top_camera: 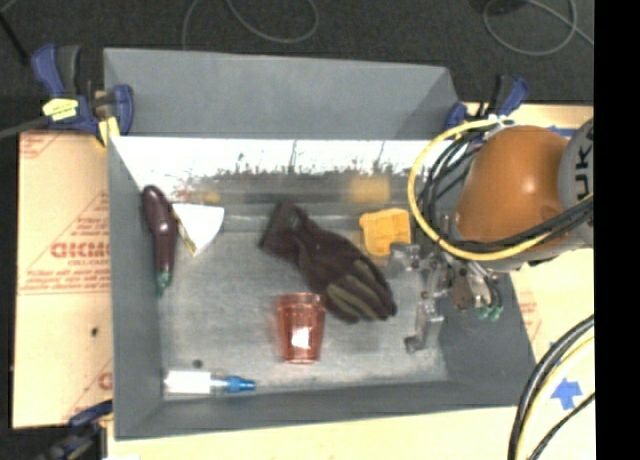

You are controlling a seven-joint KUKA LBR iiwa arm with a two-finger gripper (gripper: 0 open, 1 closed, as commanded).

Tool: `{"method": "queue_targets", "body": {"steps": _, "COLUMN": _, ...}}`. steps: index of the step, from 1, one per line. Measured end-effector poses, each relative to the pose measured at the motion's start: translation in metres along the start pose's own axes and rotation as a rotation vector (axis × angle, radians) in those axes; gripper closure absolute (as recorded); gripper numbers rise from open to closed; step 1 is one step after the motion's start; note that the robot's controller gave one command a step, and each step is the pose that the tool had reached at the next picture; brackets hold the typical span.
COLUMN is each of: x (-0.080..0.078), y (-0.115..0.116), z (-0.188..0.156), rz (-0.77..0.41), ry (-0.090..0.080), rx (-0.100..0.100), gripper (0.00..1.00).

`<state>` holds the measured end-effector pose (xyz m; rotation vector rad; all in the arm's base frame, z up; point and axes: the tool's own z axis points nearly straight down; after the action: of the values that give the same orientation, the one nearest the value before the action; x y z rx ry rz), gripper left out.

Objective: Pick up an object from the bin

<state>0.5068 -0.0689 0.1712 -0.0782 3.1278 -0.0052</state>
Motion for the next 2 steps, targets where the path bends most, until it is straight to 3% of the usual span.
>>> {"method": "queue_targets", "body": {"steps": 1, "x": -0.036, "y": 0.014, "z": 0.061, "rz": -0.146, "ry": 0.0, "rx": 0.0, "gripper": 0.0}}
{"method": "queue_targets", "body": {"steps": 2, "x": -0.056, "y": 0.021, "z": 0.085, "rz": -0.242, "ry": -0.006, "rx": 0.001, "gripper": 1.0}}
